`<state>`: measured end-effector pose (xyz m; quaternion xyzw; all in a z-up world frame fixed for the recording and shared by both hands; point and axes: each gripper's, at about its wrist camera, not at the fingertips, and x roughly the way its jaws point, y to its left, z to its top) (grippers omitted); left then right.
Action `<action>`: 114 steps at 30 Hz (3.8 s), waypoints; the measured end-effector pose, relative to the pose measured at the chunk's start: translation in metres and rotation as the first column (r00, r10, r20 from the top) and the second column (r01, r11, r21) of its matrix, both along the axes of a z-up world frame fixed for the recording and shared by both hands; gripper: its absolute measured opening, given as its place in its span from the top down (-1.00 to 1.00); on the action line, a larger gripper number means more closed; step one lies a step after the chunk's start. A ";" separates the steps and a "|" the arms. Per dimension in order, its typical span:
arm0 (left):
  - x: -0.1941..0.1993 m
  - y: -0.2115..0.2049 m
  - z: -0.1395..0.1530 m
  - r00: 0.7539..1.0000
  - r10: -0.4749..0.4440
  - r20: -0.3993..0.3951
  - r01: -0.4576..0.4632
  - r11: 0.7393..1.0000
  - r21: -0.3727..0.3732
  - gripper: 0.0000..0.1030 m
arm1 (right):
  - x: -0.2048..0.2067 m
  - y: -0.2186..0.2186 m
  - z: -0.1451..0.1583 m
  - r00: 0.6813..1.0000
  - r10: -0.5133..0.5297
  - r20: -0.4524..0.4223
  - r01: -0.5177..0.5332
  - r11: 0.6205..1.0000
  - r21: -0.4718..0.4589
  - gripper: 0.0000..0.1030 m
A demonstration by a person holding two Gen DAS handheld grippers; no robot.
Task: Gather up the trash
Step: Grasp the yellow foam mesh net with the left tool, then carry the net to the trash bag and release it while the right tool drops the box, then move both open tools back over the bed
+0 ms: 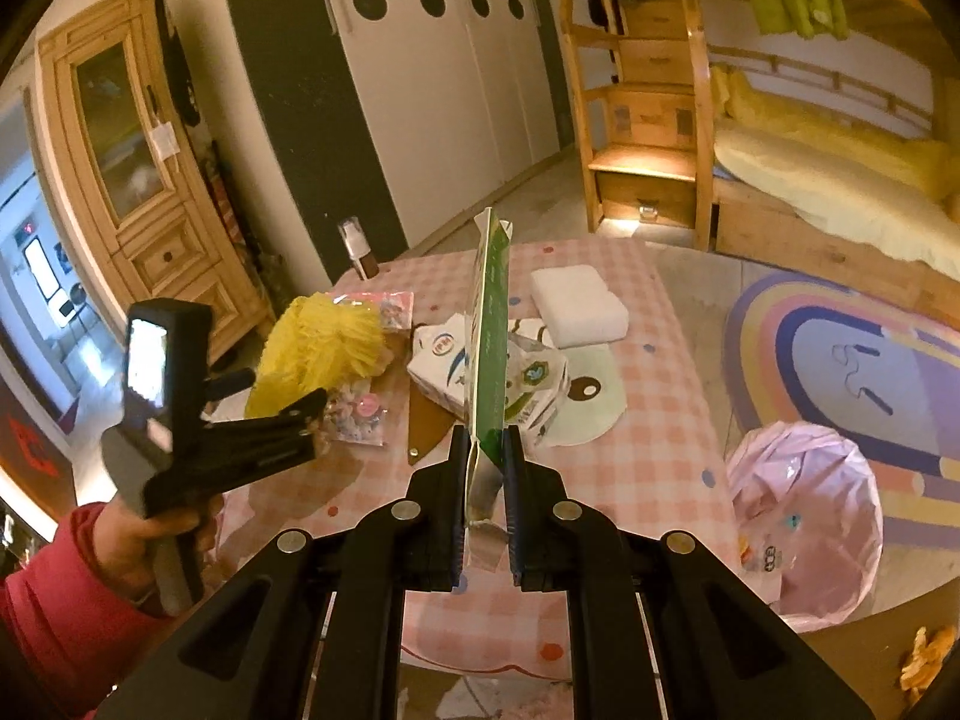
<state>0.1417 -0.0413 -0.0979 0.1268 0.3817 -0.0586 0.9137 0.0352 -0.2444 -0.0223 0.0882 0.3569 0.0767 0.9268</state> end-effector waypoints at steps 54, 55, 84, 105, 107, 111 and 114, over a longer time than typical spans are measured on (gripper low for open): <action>-0.098 -0.216 0.067 0.758 -0.650 0.045 0.609 0.682 -0.405 0.44 | -0.098 -0.156 -0.017 0.876 -0.482 0.017 0.481 0.869 -0.114 0.77; -0.093 -0.229 0.062 0.748 -0.663 0.031 0.615 0.675 -0.408 0.44 | -0.097 -0.163 -0.020 0.868 -0.496 0.007 0.494 0.862 -0.113 0.77; -0.033 -0.325 0.008 0.725 -0.679 -0.113 0.589 0.697 -0.408 -0.34 | -0.066 -0.256 -0.086 0.765 -0.625 -0.157 0.624 0.779 -0.062 0.25; -0.091 -0.128 0.066 0.937 -0.347 0.041 0.345 0.901 -0.263 -0.34 | -0.093 -0.153 -0.004 0.890 -0.456 0.009 0.456 0.890 -0.007 0.24; -0.097 -0.107 0.062 0.950 -0.311 0.036 0.309 0.918 -0.250 -0.34 | -0.086 -0.137 -0.003 0.913 -0.408 0.004 0.408 0.913 -0.017 0.24; -0.108 -0.066 0.052 0.972 -0.232 0.017 0.231 0.949 -0.213 -0.40 | -0.072 -0.103 -0.002 0.948 -0.317 0.000 0.317 0.948 -0.029 0.24; -0.111 -0.034 0.045 0.985 -0.170 0.006 0.168 0.966 -0.195 -0.41 | -0.057 -0.077 -0.003 0.971 -0.239 -0.007 0.238 0.970 -0.042 0.20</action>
